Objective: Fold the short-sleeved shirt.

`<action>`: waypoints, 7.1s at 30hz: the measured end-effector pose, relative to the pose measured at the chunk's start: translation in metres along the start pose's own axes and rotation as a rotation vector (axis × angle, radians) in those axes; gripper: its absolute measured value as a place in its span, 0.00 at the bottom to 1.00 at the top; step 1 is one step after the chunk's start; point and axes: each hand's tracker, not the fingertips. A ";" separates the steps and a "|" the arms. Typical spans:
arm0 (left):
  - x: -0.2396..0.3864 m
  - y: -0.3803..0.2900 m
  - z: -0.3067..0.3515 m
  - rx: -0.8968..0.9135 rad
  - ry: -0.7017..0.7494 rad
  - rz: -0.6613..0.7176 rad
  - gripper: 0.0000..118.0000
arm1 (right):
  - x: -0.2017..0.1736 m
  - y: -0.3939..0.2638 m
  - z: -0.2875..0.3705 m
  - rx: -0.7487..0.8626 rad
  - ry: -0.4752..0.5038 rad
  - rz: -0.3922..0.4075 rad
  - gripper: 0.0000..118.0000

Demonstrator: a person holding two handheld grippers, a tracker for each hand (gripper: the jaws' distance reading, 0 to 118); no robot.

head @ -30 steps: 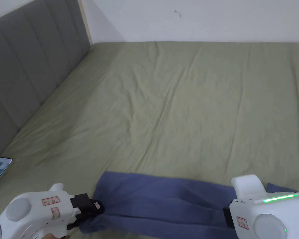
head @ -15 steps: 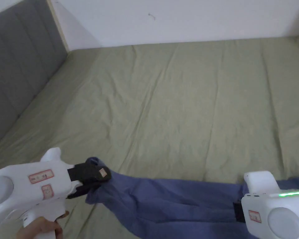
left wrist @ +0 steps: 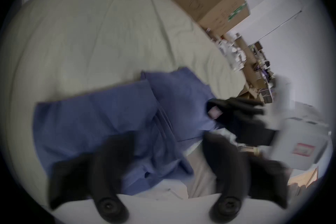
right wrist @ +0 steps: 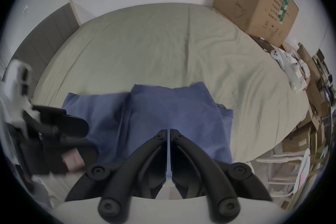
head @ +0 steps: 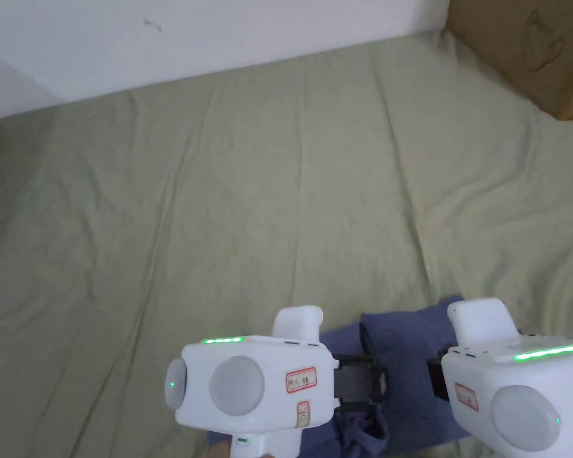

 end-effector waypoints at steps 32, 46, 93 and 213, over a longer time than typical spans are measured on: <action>-0.007 -0.029 -0.027 -0.147 -0.145 0.107 0.02 | 0.024 -0.015 0.022 0.012 -0.016 -0.087 0.03; -0.150 -0.053 0.097 0.107 -0.072 0.377 0.98 | -0.001 -0.011 0.029 0.020 0.015 -0.037 0.03; -0.250 -0.084 0.217 0.133 0.164 0.518 0.10 | -0.040 -0.008 0.014 -0.050 0.050 0.045 0.03; -0.210 -0.061 0.050 0.079 -0.289 0.502 0.27 | -0.102 0.023 -0.065 -0.251 0.338 0.060 0.03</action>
